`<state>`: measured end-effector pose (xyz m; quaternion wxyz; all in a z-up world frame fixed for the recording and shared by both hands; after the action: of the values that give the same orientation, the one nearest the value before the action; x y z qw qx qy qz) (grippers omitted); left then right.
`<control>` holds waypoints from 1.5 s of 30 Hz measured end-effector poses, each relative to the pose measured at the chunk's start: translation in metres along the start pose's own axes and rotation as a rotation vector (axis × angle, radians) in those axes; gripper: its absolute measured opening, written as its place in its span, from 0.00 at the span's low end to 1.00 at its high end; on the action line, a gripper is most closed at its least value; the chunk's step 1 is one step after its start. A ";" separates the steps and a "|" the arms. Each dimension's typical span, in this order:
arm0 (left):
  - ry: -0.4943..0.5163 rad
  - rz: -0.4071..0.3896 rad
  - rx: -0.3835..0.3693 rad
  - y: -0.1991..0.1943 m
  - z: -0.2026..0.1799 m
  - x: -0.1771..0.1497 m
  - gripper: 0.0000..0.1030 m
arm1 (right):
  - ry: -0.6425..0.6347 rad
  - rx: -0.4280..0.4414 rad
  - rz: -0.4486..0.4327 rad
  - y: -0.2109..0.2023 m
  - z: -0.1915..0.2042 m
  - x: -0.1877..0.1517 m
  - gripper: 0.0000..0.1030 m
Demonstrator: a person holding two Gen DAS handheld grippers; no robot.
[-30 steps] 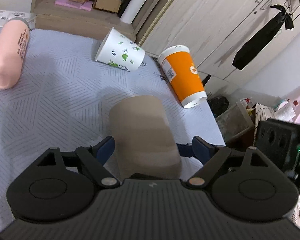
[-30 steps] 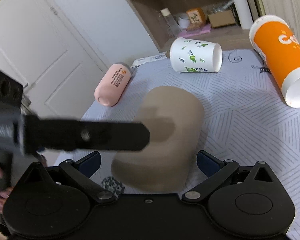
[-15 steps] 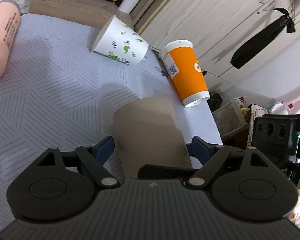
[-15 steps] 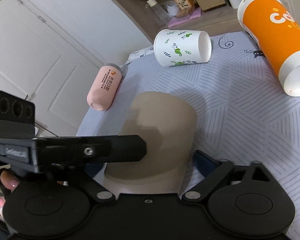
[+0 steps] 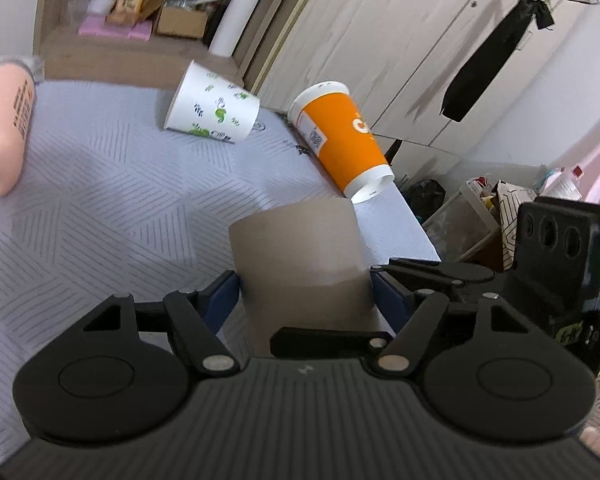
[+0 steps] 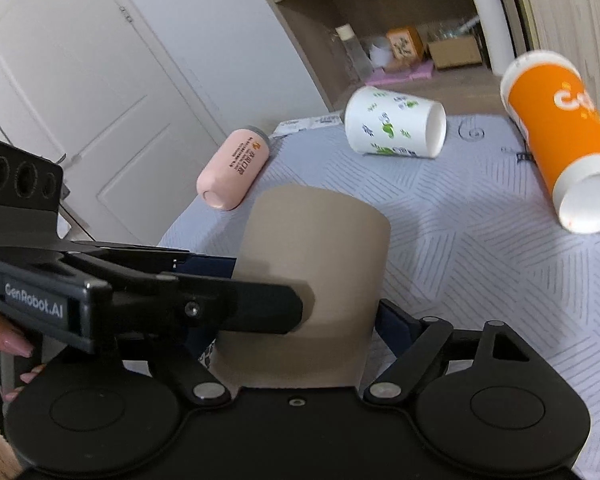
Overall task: Flip cup upright
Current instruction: 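Lift the beige cup with the left tool and rotate it upright, then lower the upright beige cup onto the table and open the left tool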
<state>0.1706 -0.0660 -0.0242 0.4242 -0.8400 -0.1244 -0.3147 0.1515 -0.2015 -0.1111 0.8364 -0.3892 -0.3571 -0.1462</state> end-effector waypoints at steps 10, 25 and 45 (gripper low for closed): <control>0.049 -0.056 -0.015 -0.025 -0.016 -0.019 0.65 | -0.107 -0.026 -0.089 -0.016 0.019 -0.019 0.81; 0.159 -0.218 0.101 -0.047 -0.027 -0.020 0.65 | -0.440 -0.121 -0.304 -0.012 0.049 -0.015 0.79; 0.258 -0.278 0.225 -0.020 -0.002 0.012 0.64 | -0.633 -0.217 -0.335 0.038 0.039 0.024 0.79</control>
<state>0.1699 -0.0558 -0.0027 0.4802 -0.7148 -0.2180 -0.4593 0.1691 -0.1463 -0.0975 0.6030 -0.4376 -0.6392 -0.1906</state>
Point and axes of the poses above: each gripper's, at about its wrist camera, not at the fingertips, and y roughly the way its jaws point, z to its left, x to its top, the point moved 5 cm from there along y, roughly the way its jaws point, and after that the axes turned 2 degrees about y, right-handed, at the moved point
